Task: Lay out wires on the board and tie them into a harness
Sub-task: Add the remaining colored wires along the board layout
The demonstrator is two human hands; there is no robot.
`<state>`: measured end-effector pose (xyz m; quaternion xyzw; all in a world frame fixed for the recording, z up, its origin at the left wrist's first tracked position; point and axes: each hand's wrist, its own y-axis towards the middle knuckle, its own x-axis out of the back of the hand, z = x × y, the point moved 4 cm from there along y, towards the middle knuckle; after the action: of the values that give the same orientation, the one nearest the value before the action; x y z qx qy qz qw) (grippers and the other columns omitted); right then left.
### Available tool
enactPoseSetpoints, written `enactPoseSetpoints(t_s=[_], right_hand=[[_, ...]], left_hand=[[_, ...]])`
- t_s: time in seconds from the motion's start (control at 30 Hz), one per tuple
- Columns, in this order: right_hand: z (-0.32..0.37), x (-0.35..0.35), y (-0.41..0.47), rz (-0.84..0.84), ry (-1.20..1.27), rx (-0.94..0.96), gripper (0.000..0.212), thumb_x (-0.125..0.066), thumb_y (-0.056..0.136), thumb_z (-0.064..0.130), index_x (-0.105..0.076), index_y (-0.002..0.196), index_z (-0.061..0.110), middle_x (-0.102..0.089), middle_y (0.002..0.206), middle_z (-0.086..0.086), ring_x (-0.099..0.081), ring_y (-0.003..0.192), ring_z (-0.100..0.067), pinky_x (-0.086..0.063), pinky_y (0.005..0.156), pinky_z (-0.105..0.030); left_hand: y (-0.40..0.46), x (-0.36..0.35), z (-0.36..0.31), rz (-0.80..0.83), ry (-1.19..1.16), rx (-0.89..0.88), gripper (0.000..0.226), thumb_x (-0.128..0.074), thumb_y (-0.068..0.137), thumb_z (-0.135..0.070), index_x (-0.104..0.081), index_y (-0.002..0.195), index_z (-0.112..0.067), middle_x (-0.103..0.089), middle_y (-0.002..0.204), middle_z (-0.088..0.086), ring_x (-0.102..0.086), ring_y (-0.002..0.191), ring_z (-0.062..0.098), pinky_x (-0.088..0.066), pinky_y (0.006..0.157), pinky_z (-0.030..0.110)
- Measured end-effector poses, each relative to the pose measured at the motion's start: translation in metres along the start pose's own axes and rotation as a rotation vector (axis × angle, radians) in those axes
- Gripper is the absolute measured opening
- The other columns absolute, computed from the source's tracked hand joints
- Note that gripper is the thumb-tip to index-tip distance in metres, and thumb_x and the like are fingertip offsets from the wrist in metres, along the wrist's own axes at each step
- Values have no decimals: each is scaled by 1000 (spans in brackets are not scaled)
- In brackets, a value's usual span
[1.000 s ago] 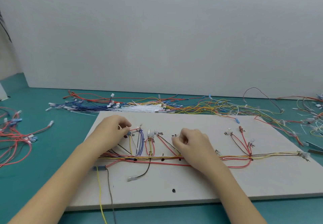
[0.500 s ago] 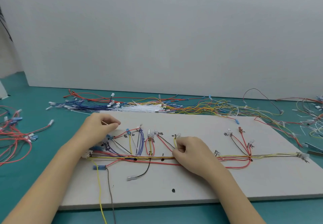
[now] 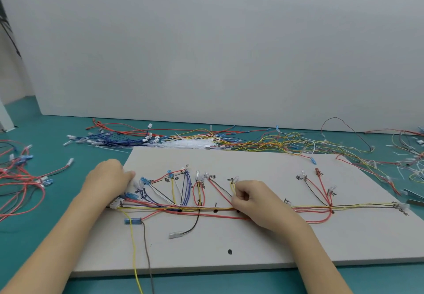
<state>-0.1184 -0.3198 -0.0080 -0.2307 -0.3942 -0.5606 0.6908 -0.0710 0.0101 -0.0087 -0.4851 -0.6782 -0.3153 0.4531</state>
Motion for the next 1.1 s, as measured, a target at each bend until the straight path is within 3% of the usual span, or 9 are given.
enactPoseSetpoints(t_s=[0.3,0.47,0.53,0.63,0.73,1.0,1.07,1.1], right_hand=[[-17,18,-5,14,18,-69,31,-61,80,10,-41,57,16,-41,49,10,-33,49,-6,-29,50,-24],[-21,19,-4,-1,7,-76,27,-61,78,11,-43,57,12,-42,52,7,-35,50,-7,-31,51,-25],[-24,19,-4,-15,15,-94,29,-62,78,14,-43,56,12,-44,51,7,-37,48,-7,-32,50,-24],[-26,20,-3,-61,61,-109,40,-62,81,22,-36,51,15,-36,45,8,-34,45,-7,-31,48,-23],[-24,18,-1,-76,43,-119,41,-60,81,26,-34,50,16,-33,45,7,-33,46,-9,-32,50,-25],[-22,17,-1,-115,17,-133,43,-55,84,22,-33,48,14,-29,42,5,-29,41,-8,-26,42,-17],[-23,16,-3,-132,55,-128,42,-55,85,21,-34,50,12,-28,44,6,-27,42,-8,-24,40,-14],[-24,16,-4,-134,71,-127,42,-55,86,20,-34,52,10,-28,46,5,-26,43,-8,-23,40,-15]], left_hand=[[-5,-10,-13,-9,69,2,38,-59,92,-41,-52,73,-9,-54,73,8,-55,77,32,-41,65,34],[-10,-13,-20,-54,53,-15,42,-59,93,-35,-57,94,7,-62,93,22,-58,82,37,-46,71,36],[-9,-13,-19,-57,42,-14,41,-60,93,-35,-58,87,6,-62,92,22,-58,82,37,-45,70,36],[-8,-14,-19,-60,31,-4,42,-61,92,-35,-45,64,-8,-53,68,15,-49,69,32,-38,62,33],[-8,-15,-19,-66,20,10,45,-61,93,-35,-39,62,-11,-42,62,7,-45,63,29,-35,59,31],[-10,-9,-18,-38,-33,-21,42,-61,92,-35,-46,62,-10,-48,61,9,-47,62,28,-34,58,31],[-15,-3,-20,51,-56,-72,36,-58,94,-38,-48,69,-13,-48,69,11,-47,67,27,-33,61,32],[-19,-1,-23,95,-50,-98,28,-56,95,-40,-55,83,-14,-53,84,13,-52,78,29,-37,67,34]])
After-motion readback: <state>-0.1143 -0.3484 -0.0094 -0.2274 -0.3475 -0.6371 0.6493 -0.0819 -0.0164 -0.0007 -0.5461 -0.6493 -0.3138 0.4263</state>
